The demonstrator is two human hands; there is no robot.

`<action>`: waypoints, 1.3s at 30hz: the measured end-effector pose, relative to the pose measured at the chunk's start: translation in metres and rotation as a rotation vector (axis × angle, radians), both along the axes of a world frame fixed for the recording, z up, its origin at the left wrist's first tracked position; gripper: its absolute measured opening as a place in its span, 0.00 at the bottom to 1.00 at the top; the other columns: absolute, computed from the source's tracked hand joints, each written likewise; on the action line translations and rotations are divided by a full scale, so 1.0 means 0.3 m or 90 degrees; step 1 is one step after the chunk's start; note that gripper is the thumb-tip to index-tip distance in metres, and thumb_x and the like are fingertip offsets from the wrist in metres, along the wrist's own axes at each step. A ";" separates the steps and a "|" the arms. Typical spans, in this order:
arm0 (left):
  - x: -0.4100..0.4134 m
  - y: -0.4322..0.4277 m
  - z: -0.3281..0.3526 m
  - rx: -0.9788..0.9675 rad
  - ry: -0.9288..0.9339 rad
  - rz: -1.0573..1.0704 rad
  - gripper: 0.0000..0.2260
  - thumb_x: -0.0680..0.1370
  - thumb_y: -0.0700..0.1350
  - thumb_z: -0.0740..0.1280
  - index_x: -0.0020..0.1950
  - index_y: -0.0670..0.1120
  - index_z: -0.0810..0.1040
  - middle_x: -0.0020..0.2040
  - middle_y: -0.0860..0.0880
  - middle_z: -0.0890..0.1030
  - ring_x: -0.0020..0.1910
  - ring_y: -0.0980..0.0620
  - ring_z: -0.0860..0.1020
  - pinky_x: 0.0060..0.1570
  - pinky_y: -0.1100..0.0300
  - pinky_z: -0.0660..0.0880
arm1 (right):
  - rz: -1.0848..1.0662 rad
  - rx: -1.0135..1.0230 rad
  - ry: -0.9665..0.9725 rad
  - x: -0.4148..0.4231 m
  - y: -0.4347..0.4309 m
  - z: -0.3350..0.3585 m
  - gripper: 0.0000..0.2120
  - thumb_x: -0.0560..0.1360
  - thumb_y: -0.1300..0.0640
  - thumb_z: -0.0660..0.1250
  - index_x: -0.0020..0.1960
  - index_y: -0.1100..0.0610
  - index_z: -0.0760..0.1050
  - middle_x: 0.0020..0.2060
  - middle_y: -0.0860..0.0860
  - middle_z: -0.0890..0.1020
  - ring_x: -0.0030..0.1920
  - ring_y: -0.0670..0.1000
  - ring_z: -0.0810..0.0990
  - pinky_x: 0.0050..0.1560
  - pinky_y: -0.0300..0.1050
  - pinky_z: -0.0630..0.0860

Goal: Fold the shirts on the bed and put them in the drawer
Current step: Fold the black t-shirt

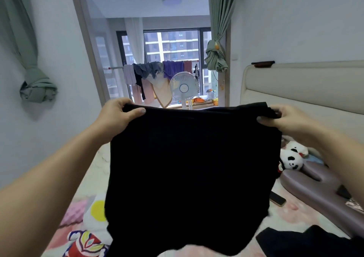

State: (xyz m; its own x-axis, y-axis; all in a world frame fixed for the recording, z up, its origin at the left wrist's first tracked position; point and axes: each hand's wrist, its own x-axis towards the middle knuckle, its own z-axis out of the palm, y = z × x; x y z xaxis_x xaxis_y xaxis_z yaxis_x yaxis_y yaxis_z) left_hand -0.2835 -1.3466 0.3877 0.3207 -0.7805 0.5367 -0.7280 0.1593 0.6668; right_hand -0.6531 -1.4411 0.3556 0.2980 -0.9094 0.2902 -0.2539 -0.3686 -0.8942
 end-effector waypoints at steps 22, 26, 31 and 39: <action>0.238 0.104 -0.081 0.332 -0.083 0.007 0.05 0.67 0.45 0.76 0.37 0.46 0.82 0.31 0.51 0.82 0.33 0.52 0.79 0.33 0.64 0.75 | -0.056 0.094 -0.036 0.163 -0.082 -0.049 0.10 0.79 0.60 0.58 0.42 0.55 0.75 0.30 0.50 0.75 0.32 0.48 0.72 0.37 0.42 0.65; 0.331 0.133 -0.179 0.441 -0.056 0.022 0.07 0.70 0.42 0.73 0.37 0.38 0.81 0.32 0.45 0.81 0.31 0.49 0.79 0.34 0.62 0.73 | 0.003 0.187 -0.076 0.200 -0.093 -0.143 0.13 0.78 0.66 0.58 0.39 0.55 0.75 0.22 0.43 0.78 0.25 0.41 0.76 0.32 0.38 0.70; 0.429 0.155 -0.355 0.398 0.230 -0.051 0.09 0.79 0.43 0.61 0.48 0.41 0.80 0.36 0.49 0.83 0.32 0.54 0.81 0.31 0.66 0.77 | 0.051 0.237 -0.074 0.257 -0.112 -0.248 0.12 0.76 0.69 0.59 0.40 0.57 0.75 0.28 0.48 0.79 0.31 0.46 0.77 0.33 0.38 0.71; 0.558 0.101 -0.521 0.502 0.059 0.107 0.07 0.80 0.44 0.61 0.46 0.48 0.78 0.39 0.47 0.77 0.38 0.49 0.74 0.30 0.60 0.72 | 0.083 0.323 -0.014 0.364 -0.182 -0.382 0.12 0.76 0.70 0.59 0.39 0.58 0.72 0.31 0.54 0.72 0.20 0.43 0.72 0.19 0.31 0.65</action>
State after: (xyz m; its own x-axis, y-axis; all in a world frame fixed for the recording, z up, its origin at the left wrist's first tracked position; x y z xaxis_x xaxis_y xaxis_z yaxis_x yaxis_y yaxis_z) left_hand -0.1160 -1.3162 0.2313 0.4841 -0.8550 -0.1861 -0.6362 -0.4900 0.5960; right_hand -0.5439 -1.4956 0.2411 0.4163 -0.8932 -0.1696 -0.2144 0.0849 -0.9731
